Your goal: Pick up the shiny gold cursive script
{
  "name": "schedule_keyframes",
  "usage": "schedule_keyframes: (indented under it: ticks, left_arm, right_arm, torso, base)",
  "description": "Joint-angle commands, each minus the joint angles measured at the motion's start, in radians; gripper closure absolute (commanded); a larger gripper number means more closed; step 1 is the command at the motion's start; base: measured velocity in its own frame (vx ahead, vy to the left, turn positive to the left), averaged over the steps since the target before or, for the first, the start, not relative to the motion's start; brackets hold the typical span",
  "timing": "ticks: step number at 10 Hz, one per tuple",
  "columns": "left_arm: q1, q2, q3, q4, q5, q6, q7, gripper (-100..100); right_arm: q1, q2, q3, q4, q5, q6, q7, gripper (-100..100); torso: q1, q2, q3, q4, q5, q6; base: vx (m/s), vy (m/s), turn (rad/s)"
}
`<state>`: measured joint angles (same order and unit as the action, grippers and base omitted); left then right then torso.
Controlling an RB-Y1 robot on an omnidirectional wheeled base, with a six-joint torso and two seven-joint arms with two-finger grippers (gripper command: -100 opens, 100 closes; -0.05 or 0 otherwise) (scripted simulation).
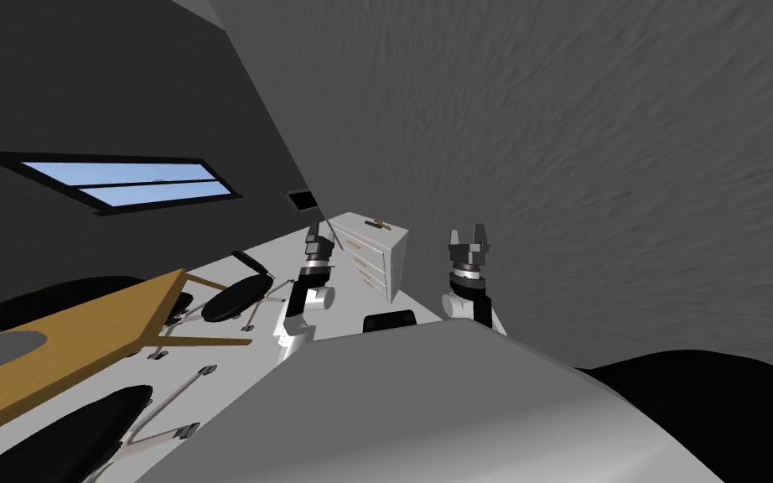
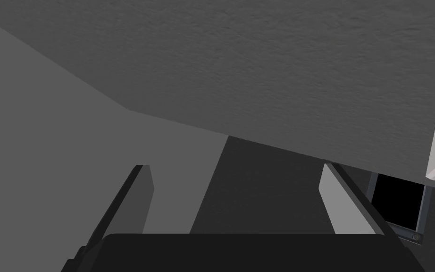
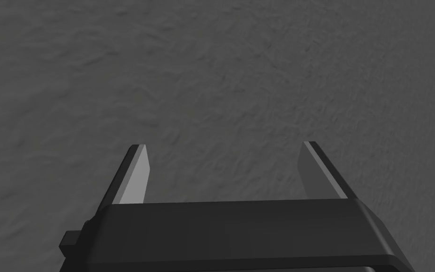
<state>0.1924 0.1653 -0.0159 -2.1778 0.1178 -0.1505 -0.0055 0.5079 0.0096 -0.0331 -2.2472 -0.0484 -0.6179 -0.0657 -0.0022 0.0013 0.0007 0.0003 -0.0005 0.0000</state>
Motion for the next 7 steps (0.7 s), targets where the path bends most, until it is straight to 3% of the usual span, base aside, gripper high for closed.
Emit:
schedule_keyframes:
  ticks: [1,2,3,4,5,6,7]
  left_arm:
    - [-0.022,0.002,-0.003,0.013,0.002,0.037,-0.003,-100]
    - [-0.067,0.007,-0.007,0.032,0.009,0.078,-0.005,-100]
    - [-0.067,0.007,-0.007,0.032,0.009,0.093,-0.005,-100]
    - [-0.112,0.012,-0.011,0.052,0.017,0.126,-0.007,-100]
    - [-0.112,0.012,-0.011,0.052,0.017,0.147,-0.007,-100]
    - [-0.158,0.016,-0.015,0.074,0.025,0.174,-0.009,-100]
    - [-0.158,0.016,-0.015,0.074,0.025,0.199,-0.009,-100]
  right_arm:
    - [0.0,0.0,0.0,0.0,0.0,0.0,0.0,0]
    - [0.0,0.0,0.0,0.0,0.0,0.0,0.0,0]
    - [0.0,0.0,0.0,0.0,0.0,0.0,0.0,0]
    - [0.0,0.0,0.0,0.0,0.0,0.0,0.0,0]
    - [0.0,0.0,0.0,0.0,0.0,0.0,0.0,0]
    - [0.0,0.0,0.0,0.0,0.0,0.0,0.0,0]
    - [0.0,0.0,0.0,0.0,0.0,0.0,0.0,0]
  torso:
    - [0.0,0.0,0.0,0.0,0.0,0.0]
    - [0.0,0.0,0.0,0.0,0.0,0.0]
    - [0.0,0.0,0.0,0.0,0.0,0.0]
    - [0.0,0.0,0.0,0.0,0.0,0.0]
    - [0.0,0.0,0.0,0.0,0.0,0.0]
    - [0.0,0.0,0.0,0.0,0.0,0.0]
    - [0.0,0.0,0.0,0.0,0.0,0.0]
  base:
    - [-0.025,-0.029,0.061]
    - [-0.027,-0.028,0.11]
    - [-0.022,-0.027,0.051]
    - [-0.027,-0.032,0.104]
    - [-0.022,-0.031,0.05]
    - [-0.025,-0.03,0.114]
    - [-0.02,-0.024,0.044]
